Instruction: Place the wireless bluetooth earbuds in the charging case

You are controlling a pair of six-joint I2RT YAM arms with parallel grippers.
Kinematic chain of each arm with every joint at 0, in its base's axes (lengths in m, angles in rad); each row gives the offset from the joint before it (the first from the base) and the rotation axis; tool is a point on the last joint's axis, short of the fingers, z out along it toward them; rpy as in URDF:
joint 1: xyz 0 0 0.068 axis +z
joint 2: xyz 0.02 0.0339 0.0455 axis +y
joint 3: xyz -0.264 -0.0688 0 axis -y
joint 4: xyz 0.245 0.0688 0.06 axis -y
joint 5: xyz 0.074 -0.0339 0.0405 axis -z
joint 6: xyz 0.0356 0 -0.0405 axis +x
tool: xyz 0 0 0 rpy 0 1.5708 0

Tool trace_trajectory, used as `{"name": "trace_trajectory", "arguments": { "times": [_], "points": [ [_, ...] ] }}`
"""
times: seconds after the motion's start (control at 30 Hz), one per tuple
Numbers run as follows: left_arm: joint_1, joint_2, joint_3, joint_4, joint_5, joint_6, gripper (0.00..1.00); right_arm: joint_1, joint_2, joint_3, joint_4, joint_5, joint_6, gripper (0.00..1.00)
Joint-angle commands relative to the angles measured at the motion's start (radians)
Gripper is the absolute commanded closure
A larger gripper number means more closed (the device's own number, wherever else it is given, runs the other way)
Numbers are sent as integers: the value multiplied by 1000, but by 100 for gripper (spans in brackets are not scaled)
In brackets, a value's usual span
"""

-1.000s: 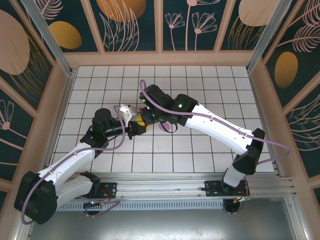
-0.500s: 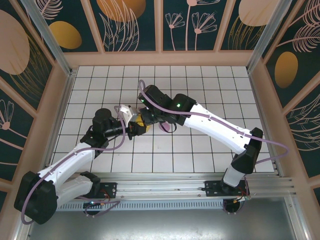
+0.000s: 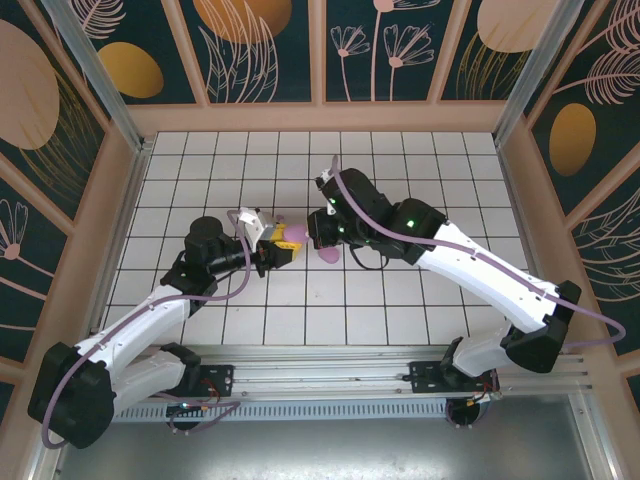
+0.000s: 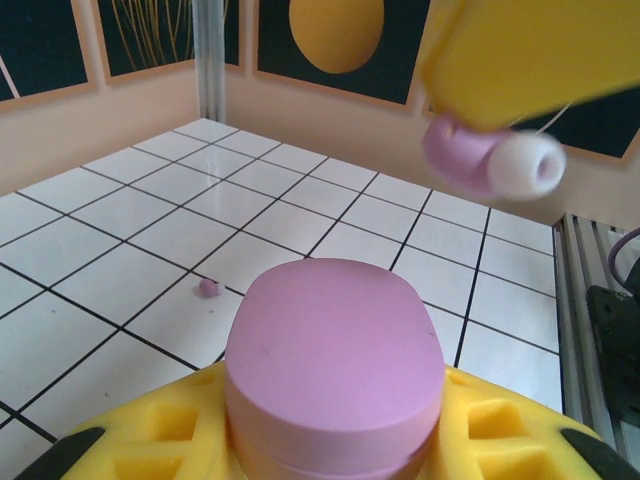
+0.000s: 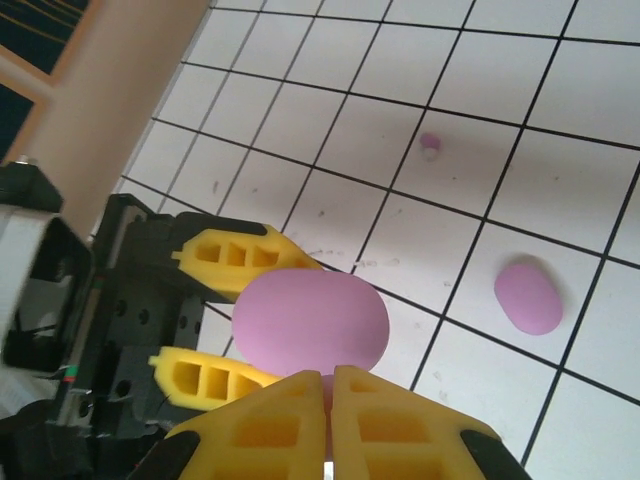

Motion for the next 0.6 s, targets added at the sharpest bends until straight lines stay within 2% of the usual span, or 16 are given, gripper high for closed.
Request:
{"name": "trace_trajectory", "arguments": {
  "times": [0.0, 0.1, 0.27, 0.43, 0.57],
  "points": [
    [0, 8, 27, 42, -23, -21, 100, -12, -41, -34, 39, -21, 28, 93],
    [1, 7, 27, 27, -53, -25, 100, -49, -69, -69, -13, -5, 60, 93],
    [1, 0, 11, -2, -103, -21, 100, -189, -131, -226, -87, -42, 100, 93],
    [1, -7, -11, -12, -121, -19, 100, -316, -183, -443, -58, -113, 97, 92],
    [0, -6, -15, -17, -126, -17, 100, -373, -157, -576, -2, -143, 83, 92]
  ]
}}
